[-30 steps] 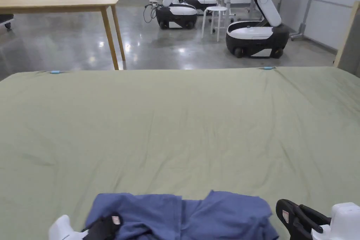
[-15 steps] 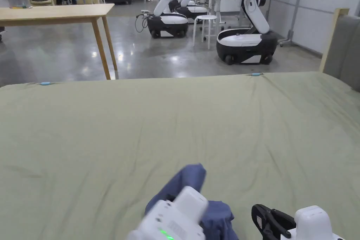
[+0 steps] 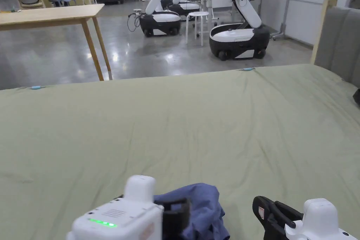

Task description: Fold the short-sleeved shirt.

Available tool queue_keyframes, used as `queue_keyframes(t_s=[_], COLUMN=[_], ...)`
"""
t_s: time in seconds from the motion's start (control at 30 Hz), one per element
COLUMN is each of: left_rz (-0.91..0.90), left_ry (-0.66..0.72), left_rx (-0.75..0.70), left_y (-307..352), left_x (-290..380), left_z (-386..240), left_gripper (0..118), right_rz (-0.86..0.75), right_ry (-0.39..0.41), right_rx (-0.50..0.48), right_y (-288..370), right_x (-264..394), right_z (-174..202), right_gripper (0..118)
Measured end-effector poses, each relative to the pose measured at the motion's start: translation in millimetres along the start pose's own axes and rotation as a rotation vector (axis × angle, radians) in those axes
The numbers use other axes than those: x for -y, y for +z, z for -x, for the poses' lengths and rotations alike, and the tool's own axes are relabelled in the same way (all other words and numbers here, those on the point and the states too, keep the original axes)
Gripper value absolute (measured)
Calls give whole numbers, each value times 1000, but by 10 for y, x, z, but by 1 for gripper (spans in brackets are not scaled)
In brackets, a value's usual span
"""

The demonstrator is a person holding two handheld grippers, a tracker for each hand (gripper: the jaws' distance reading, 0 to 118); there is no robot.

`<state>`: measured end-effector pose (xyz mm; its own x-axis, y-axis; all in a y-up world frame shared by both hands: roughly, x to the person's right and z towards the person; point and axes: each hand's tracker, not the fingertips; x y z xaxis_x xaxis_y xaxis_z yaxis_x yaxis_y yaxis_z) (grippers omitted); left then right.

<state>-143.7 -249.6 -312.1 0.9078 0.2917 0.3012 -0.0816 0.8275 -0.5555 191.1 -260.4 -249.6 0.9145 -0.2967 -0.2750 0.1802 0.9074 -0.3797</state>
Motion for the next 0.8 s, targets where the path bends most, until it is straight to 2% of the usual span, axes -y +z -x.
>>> queue_keyframes(t_s=[0.07, 0.1, 0.17, 0.2, 0.23, 0.27, 0.4, 0.5, 0.63, 0.73, 0.8], left_rz=[-12, 18, 49, 67, 106, 136, 238, 269, 239, 193, 161], left_ry=[126, 155, 165, 181, 209, 224, 247, 273, 290, 291, 300], left_rx=[-38, -29, -31, -1, 51, 104, 212, 302, 278, 278, 267], left_y=[40, -1, -57, -89, -167, -234, -555, -742, -765, -562, -378], left_x=[-29, -41, 15, 47, 92, 147, 440, 641, 661, 599, 550], left_z=[256, 333, 404, 420, 373, 322, -1, -235, -274, -143, 17], left_gripper=[103, 97, 71, 49, 36, 31, 21, 19, 19, 19, 19], right_rz=[2, 6, 12, 12, 13, 14, 33, 48, 141, 181, 205], right_ry=[15, 26, 48, 55, 63, 69, 99, 129, 159, 6, -30], right_rx=[0, 1, 3, 5, 8, 10, 24, 48, 145, 79, 82], right_y=[-11, -18, -29, -30, -31, -34, -67, -97, -248, -466, -688], right_x=[5, 5, 9, 14, 16, 16, 12, 17, -41, -68, 19], right_z=[43, 61, 96, 111, 124, 136, 192, 239, 373, 428, 483], right_gripper=[3, 3, 3, 3, 3, 3, 3, 3, 3, 3, 3])
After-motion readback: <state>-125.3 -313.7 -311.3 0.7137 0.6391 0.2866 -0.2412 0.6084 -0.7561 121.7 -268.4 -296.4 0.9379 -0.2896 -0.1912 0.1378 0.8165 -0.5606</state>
